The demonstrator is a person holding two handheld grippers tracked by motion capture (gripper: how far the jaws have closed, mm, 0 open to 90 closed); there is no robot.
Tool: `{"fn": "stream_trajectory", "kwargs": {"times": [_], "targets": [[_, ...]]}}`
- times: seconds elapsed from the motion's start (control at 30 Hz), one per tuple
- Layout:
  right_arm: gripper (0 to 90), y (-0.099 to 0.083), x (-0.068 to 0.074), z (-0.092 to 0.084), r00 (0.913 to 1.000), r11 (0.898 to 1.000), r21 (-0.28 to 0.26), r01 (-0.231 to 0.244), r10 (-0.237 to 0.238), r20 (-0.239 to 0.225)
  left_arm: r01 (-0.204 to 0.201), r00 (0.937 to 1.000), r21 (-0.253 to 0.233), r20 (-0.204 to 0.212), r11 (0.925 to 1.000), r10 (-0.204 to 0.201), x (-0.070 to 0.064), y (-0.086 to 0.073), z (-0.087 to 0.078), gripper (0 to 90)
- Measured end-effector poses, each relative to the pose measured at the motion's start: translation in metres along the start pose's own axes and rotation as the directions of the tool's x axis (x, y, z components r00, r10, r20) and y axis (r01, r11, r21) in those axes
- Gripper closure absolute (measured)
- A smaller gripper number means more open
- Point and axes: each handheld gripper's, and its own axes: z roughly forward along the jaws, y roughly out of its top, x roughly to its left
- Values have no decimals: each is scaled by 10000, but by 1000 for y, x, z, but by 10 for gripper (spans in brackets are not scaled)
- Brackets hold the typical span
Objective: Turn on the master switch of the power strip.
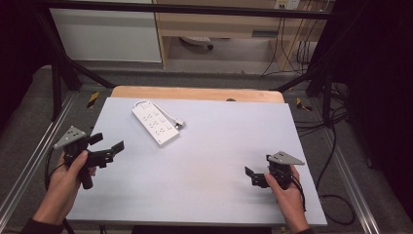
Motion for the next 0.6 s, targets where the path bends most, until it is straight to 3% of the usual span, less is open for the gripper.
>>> {"fn": "stream_trajectory", "kwargs": {"times": [0.6], "targets": [[24,0,-1,0,10000,10000,33,-35,35,12,-3,10000,104,-71,9999,4,5,-39,-15,63]]}}
